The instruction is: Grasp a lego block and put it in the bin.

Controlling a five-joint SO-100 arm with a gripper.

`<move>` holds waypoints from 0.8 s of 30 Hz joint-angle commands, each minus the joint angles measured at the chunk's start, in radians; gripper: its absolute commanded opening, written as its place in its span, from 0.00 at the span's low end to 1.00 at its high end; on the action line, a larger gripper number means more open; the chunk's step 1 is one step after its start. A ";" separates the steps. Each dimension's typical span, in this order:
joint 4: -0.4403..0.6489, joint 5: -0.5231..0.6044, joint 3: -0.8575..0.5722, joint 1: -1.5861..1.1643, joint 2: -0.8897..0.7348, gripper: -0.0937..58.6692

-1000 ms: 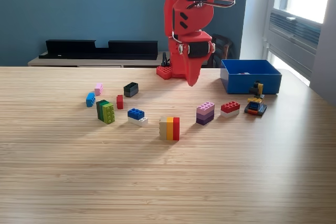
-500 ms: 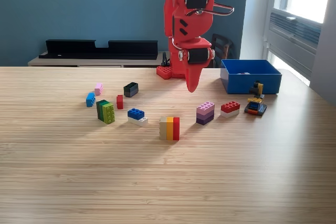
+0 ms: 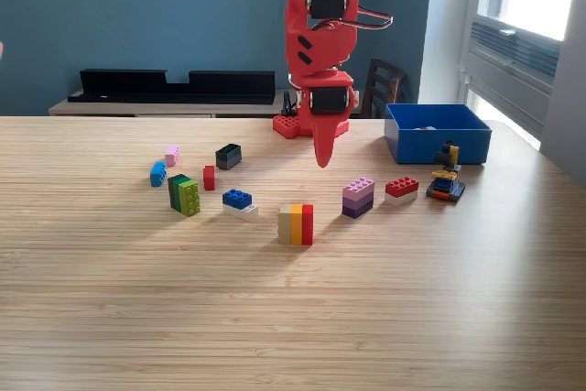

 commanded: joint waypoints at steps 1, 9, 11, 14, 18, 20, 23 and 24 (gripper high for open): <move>-0.005 0.003 -0.051 -0.080 0.067 0.01; 0.067 -0.006 -0.120 -0.233 0.075 0.01; 0.067 -0.012 -0.137 -0.247 0.075 0.02; 0.067 -0.021 -0.169 -0.250 0.072 0.26; 0.067 -0.023 -0.210 -0.249 0.067 0.53; 0.066 -0.015 -0.224 -0.249 0.066 0.57; 0.035 -0.015 -0.216 -0.258 0.063 0.59; 0.020 -0.017 -0.209 -0.261 0.063 0.59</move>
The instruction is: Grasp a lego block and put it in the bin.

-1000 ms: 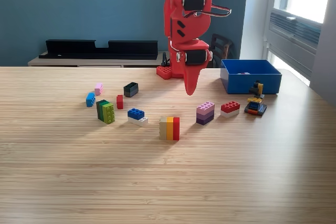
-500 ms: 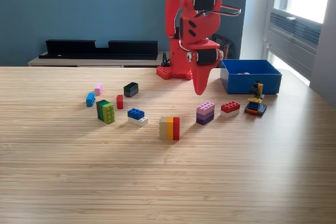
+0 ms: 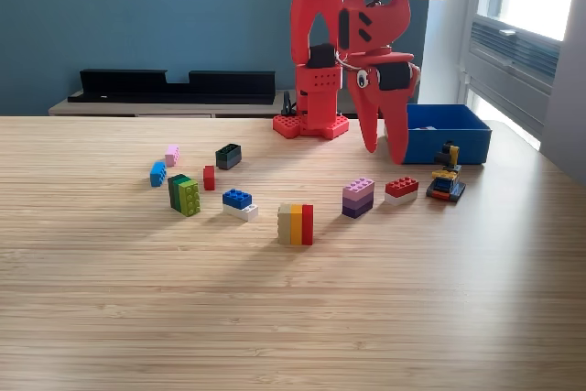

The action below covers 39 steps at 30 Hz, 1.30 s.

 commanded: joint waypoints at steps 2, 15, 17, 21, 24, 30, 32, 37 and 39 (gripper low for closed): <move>-0.058 0.000 -0.046 -0.029 0.061 0.59; -0.051 -0.040 -0.094 -0.089 -0.141 0.57; -0.038 -0.044 -0.110 -0.089 -0.192 0.57; -0.020 -0.054 -0.155 -0.089 -0.279 0.57; -0.018 -0.061 -0.183 -0.087 -0.328 0.55; -0.028 -0.040 -0.224 -0.084 -0.379 0.23; -0.032 -0.018 -0.235 -0.086 -0.387 0.04; -0.026 0.029 -0.264 -0.087 -0.377 0.00; -0.014 0.040 -0.268 -0.087 -0.374 0.00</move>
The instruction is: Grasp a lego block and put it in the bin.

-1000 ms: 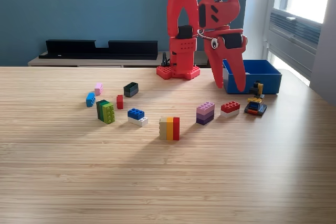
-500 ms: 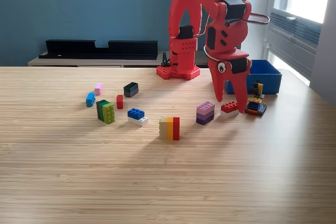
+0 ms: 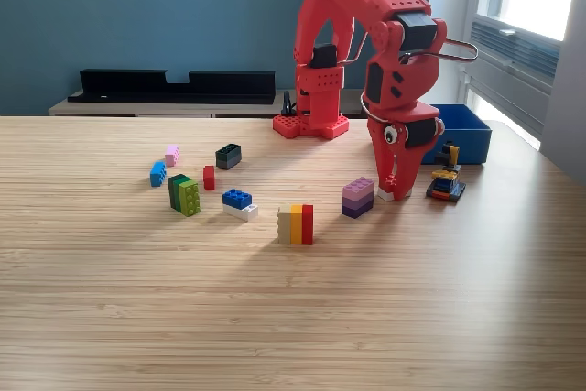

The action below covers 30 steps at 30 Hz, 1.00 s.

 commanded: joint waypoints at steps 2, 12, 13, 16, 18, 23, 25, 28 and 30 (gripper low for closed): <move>0.028 0.038 -0.077 0.003 0.031 0.00; 0.275 -0.012 -0.318 0.044 0.163 0.00; 0.288 -0.023 -0.342 0.044 0.198 0.00; 0.337 -0.043 -0.407 0.023 0.308 0.00; 0.373 -0.055 -0.428 -0.034 0.377 0.00; 0.390 -0.051 -0.328 -0.265 0.488 0.00; 0.388 -0.044 -0.288 -0.360 0.494 0.00; 0.388 -0.041 -0.258 -0.474 0.477 0.00; 0.390 -0.044 -0.241 -0.532 0.463 0.00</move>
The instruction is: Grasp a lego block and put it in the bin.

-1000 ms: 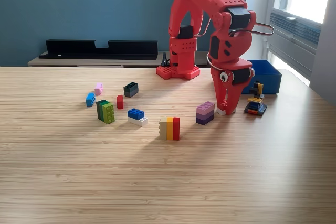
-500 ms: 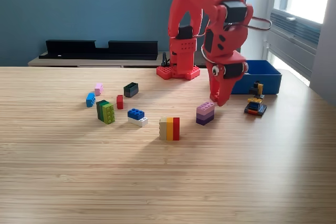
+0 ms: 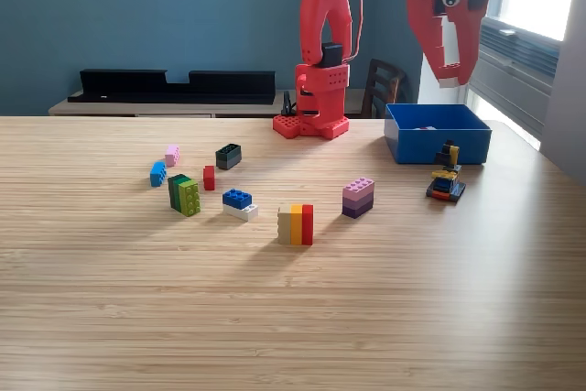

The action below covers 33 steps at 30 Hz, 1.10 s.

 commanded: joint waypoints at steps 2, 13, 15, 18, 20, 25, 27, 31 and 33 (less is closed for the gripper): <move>0.012 0.011 0.031 -0.187 0.044 0.00; 0.012 -0.012 0.146 -0.342 -0.064 0.00; 0.014 -0.023 0.158 -0.342 -0.072 0.00; 0.017 -0.043 0.178 -0.345 -0.072 0.04; 0.025 -0.055 0.187 -0.345 -0.072 0.27; 0.063 -0.084 0.192 -0.351 -0.072 0.64; 0.071 -0.089 0.192 -0.353 -0.072 0.64; 0.080 -0.092 0.190 -0.353 -0.060 0.59; 0.080 -0.084 0.183 -0.348 -0.058 0.52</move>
